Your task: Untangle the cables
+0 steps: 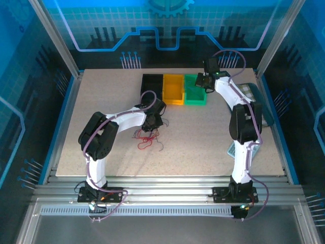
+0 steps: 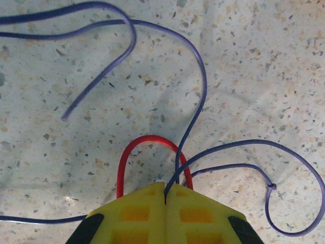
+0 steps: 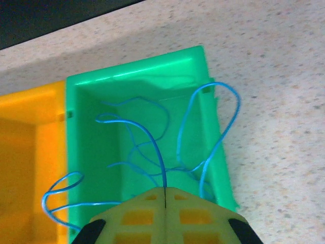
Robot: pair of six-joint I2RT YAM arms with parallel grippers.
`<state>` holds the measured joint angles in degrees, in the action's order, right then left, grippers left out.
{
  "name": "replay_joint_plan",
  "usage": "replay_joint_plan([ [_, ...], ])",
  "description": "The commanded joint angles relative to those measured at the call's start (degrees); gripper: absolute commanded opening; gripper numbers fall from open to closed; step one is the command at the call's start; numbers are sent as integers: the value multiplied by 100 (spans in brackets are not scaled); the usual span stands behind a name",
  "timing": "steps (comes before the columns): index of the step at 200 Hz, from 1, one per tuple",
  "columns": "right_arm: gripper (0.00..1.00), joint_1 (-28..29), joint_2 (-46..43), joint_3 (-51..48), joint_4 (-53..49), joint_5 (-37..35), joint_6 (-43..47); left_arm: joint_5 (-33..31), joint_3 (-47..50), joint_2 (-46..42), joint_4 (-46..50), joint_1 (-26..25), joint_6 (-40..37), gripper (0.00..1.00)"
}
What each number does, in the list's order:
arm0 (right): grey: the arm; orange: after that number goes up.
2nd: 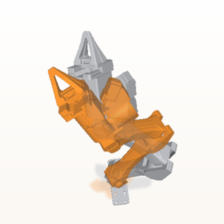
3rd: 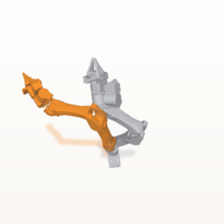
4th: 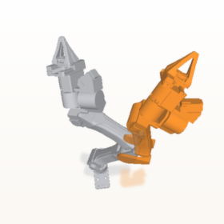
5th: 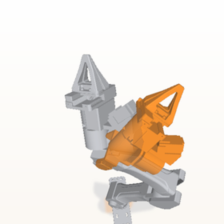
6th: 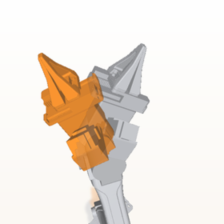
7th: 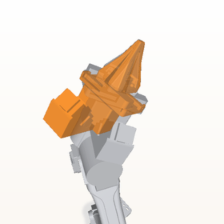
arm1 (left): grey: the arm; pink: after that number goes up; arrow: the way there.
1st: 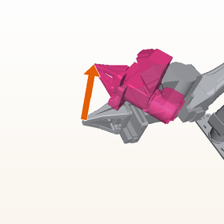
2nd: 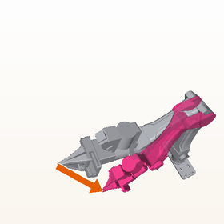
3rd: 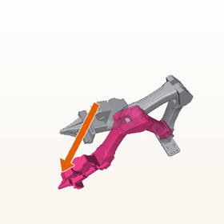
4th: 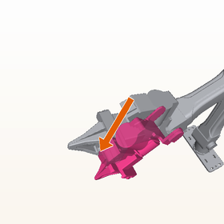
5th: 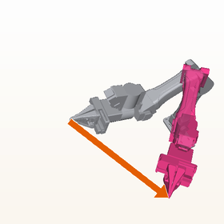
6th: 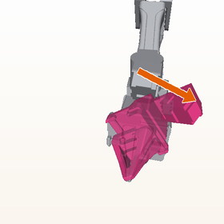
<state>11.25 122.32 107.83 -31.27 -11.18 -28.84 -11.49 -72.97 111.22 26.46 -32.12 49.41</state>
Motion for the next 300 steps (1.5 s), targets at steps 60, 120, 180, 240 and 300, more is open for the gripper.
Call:
replay_joint_plan([
  [60, 1, 84, 234, 564, -830, -1571, 107, 146, -137, 163, 105, -9, -16, 0],
  [120, 1, 371, 605, 947, -689, -1034, 537, 217, -200, 233, 131, -14, -19, 0],
  [180, 3, 559, 1369, 1733, -1260, -1106, 665, 199, -215, 208, 158, -22, -98, 0],
  [240, 45, 563, 549, 1234, -1109, -1809, 543, 276, -173, 187, -15, -31, -133, 0],
  [300, 48, 578, -907, -304, -121, -1783, 356, 584, -208, 277, -323, -77, -256, 0],
])
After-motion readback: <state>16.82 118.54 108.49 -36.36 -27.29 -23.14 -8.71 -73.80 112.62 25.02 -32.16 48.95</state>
